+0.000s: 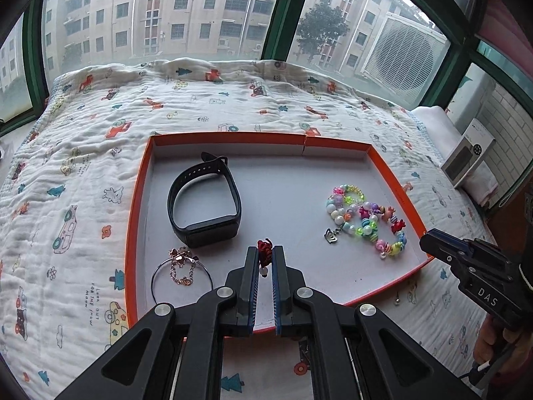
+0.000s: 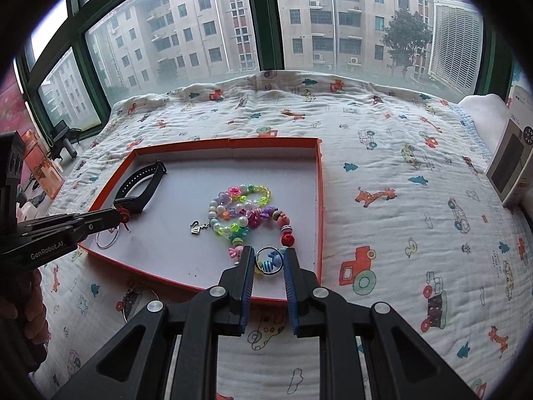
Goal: Organize jewelry
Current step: 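Carry the keychain and ring into the tray and open both tools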
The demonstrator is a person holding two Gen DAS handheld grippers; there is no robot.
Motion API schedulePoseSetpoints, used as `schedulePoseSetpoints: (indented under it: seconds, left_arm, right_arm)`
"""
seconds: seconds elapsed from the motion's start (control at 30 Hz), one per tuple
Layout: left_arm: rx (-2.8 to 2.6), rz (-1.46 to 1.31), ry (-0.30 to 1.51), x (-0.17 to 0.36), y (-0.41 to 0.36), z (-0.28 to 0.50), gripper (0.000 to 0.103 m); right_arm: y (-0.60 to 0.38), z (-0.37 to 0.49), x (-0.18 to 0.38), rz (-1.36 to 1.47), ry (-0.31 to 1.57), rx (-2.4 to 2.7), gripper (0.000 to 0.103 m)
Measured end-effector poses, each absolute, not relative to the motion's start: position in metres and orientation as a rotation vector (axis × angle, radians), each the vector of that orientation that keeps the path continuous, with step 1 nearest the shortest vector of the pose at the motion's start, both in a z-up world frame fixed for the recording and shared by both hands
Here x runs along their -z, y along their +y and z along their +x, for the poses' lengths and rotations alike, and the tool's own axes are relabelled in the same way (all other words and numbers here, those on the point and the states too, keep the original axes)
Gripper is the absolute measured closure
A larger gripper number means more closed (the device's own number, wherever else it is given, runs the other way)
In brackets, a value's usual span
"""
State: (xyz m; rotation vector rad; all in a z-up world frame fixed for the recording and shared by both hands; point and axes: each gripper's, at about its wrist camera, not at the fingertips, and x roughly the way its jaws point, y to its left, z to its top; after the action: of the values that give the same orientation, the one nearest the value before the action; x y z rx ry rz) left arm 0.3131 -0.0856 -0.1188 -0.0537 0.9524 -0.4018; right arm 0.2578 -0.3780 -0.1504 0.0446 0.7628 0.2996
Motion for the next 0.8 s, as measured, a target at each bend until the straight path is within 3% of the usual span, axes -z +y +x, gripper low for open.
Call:
schedulePoseSetpoints:
  seconds: [0.53, 0.8]
  left_arm:
    - [0.398, -0.061, 0.980, 0.125, -0.085, 0.313, 0.094]
    - [0.413, -0.044, 0.964, 0.108, -0.087, 0.289, 0.092]
  right_arm:
    - [-0.381, 0.264, 0.157, 0.090, 0.786, -0.330, 0.082]
    - [-0.384, 0.254, 0.147, 0.089, 0.757, -0.337, 0.073]
